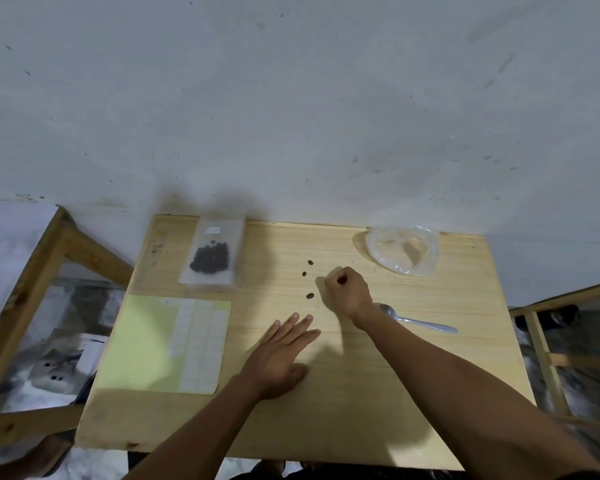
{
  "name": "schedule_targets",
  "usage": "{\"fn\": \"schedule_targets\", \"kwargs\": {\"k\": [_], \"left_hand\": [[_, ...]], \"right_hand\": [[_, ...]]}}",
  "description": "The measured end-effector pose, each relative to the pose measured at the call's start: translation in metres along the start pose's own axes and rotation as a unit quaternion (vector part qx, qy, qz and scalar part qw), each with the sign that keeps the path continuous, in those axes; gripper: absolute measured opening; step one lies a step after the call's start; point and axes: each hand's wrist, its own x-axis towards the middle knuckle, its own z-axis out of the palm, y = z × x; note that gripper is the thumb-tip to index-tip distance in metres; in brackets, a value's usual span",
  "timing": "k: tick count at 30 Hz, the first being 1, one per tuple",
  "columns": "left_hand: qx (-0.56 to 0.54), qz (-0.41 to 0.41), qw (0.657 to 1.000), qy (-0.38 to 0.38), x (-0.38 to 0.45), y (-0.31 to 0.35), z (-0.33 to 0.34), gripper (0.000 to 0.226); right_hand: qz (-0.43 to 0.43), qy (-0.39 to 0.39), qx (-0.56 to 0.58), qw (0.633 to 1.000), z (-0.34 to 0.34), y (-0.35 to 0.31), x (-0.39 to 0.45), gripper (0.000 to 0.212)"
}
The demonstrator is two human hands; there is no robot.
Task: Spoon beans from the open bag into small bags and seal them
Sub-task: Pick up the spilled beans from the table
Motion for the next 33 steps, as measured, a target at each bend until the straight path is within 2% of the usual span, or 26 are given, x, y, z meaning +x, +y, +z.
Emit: {"fn": "schedule_targets", "kwargs": {"k": [3,6,8,12,15,18,20,22,24,27,30,33], "left_hand": [[-0.002,0.006,1.0,-0.002,0.0,-0.002,-0.001,0.069],[-0.001,0.008,1.0,0.004,0.0,-0.004,-0.003,0.066],[-0.006,0.003,1.0,0.01,-0.002,-0.006,-0.005,0.065],[-0.015,-0.005,1.0,0.016,-0.009,-0.012,-0.007,0.064],[-0.027,-0.007,0.999,0.02,-0.015,-0.017,-0.006,0.063],[-0.031,-0.016,0.999,0.025,-0.019,-0.021,-0.005,0.062],[-0.034,-0.018,0.999,0.028,-0.021,-0.022,-0.005,0.062],[-0.037,-0.022,0.999,0.03,-0.021,-0.022,-0.004,0.062],[-0.04,-0.023,0.998,0.029,-0.021,-0.022,-0.003,0.062],[-0.043,-0.023,0.998,0.026,-0.02,-0.022,-0.004,0.062],[-0.048,-0.025,0.998,0.021,-0.02,-0.021,-0.005,0.062],[-0.044,-0.023,0.999,0.021,-0.021,-0.02,-0.004,0.064]], "right_hand": [[0.052,-0.074,0.159,0.983,0.001,-0.005,-0.006,0.018],[0.052,-0.099,0.191,0.975,0.005,-0.002,-0.003,0.021],[0.042,-0.096,0.148,0.983,0.011,0.0,-0.001,0.019],[-0.029,-0.085,-0.027,0.996,0.018,0.001,0.0,0.009],[-0.109,-0.102,-0.13,0.98,0.023,0.001,-0.001,0.008],[-0.134,-0.104,-0.189,0.967,0.027,0.001,-0.001,0.018],[-0.113,-0.086,-0.169,0.975,0.028,-0.001,-0.003,0.02],[-0.057,-0.062,-0.109,0.99,0.027,-0.005,-0.004,0.019],[0.007,-0.052,0.002,0.999,0.025,-0.01,-0.003,0.016],[0.065,-0.058,0.159,0.983,0.02,-0.019,0.0,0.022],[0.046,-0.039,0.133,0.989,0.016,-0.024,0.005,0.01],[0.0,-0.033,0.038,0.999,0.016,-0.026,0.014,0.029]]}}
